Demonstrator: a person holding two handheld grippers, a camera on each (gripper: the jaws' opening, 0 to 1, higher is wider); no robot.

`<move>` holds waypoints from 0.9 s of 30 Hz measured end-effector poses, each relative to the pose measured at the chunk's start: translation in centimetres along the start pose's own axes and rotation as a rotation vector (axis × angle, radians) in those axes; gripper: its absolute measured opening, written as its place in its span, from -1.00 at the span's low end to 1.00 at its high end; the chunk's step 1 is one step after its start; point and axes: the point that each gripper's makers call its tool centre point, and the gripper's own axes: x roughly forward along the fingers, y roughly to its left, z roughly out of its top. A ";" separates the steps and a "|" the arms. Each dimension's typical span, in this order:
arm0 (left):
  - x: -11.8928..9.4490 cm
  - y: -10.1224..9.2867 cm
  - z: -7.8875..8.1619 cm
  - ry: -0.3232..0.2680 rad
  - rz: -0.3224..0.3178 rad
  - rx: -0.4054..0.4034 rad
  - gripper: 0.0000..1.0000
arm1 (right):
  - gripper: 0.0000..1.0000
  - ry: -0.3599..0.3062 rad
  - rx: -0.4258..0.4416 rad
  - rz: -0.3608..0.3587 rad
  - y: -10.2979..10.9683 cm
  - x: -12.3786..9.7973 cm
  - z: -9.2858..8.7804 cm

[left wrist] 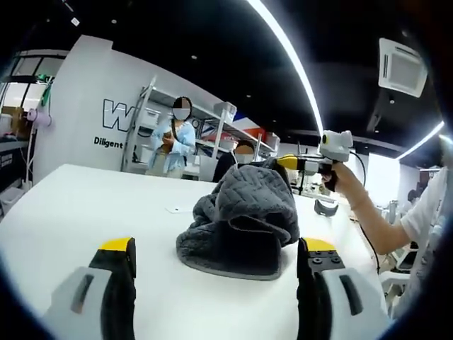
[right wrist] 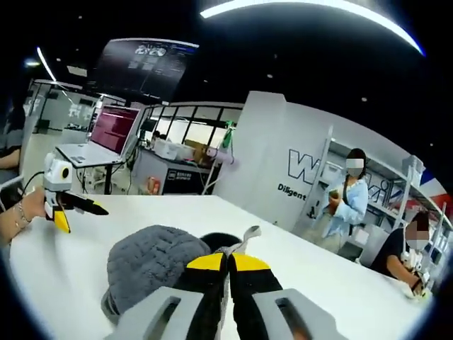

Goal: Fold the towel on the table until its edges align and the towel forms a compact rectangular stack.

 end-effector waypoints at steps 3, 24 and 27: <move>0.0 0.1 -0.1 0.002 0.002 0.000 0.99 | -0.95 -0.006 -0.009 -0.028 -1.0 -0.3 0.5; 0.0 0.1 0.0 -0.001 0.000 -0.005 0.99 | -0.95 -0.109 -0.084 -0.102 -4.3 -2.7 7.2; 0.0 0.1 0.0 0.001 0.000 -0.006 0.99 | -0.95 -0.129 -0.099 -0.104 -4.4 -3.1 8.6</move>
